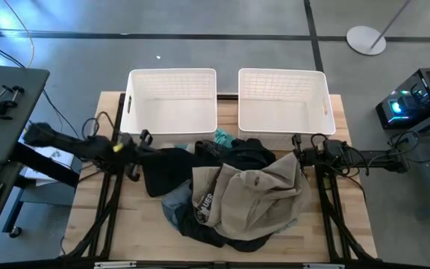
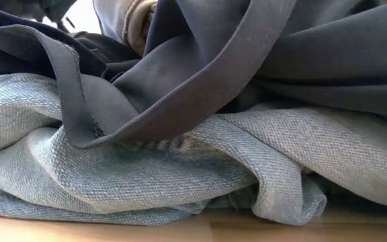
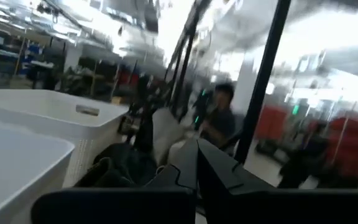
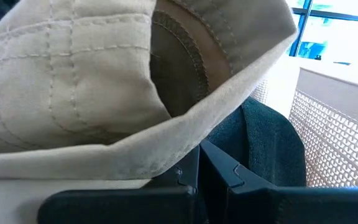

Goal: Sort clothes
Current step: Put the brown shorts into the left white laundry bin

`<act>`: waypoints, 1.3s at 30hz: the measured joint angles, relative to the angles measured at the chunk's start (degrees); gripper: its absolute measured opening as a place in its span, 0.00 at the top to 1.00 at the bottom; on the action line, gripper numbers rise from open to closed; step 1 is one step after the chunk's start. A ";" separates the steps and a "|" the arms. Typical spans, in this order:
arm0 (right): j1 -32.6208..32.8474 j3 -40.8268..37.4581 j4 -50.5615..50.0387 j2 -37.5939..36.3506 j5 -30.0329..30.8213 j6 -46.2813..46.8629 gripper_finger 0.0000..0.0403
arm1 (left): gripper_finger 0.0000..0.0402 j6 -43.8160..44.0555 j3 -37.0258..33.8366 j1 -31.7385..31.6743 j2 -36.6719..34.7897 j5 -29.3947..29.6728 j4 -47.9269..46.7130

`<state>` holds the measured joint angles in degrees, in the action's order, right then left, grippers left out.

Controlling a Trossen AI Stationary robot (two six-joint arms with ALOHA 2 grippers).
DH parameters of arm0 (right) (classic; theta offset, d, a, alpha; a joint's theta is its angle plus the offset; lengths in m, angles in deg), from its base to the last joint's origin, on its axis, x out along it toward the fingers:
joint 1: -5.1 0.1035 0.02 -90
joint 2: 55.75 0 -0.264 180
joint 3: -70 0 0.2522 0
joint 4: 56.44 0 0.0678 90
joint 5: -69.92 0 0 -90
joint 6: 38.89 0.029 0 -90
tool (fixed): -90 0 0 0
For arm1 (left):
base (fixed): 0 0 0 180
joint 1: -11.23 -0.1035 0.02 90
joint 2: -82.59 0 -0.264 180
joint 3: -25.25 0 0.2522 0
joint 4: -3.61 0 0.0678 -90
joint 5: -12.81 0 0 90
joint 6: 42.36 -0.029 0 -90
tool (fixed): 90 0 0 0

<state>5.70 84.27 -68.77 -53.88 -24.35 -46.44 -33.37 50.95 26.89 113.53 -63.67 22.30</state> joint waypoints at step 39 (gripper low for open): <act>0.00 0.01 -0.02 0.00 0.02 0.00 1.00 | 0.31 -7.48 92.67 -1.64 87.34 2.41 -67.13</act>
<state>5.70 84.28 -68.79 -53.88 -24.33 -46.44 -40.86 143.62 25.26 200.87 -61.26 -44.83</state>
